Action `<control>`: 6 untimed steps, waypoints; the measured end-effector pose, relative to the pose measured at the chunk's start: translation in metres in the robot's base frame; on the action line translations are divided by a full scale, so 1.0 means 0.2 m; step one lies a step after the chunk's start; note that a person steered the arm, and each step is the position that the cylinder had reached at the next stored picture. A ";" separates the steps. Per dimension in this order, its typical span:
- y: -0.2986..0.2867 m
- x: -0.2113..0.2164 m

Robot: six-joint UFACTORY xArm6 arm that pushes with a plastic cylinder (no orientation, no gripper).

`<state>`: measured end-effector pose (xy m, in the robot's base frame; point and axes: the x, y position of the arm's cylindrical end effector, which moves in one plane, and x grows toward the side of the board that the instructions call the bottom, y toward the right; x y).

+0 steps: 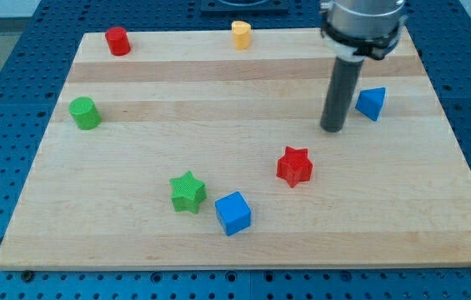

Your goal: Push the green star into the blue cube

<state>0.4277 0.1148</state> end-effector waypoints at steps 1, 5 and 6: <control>-0.16 0.00; -0.58 0.08; -1.01 0.07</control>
<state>0.4414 -0.0878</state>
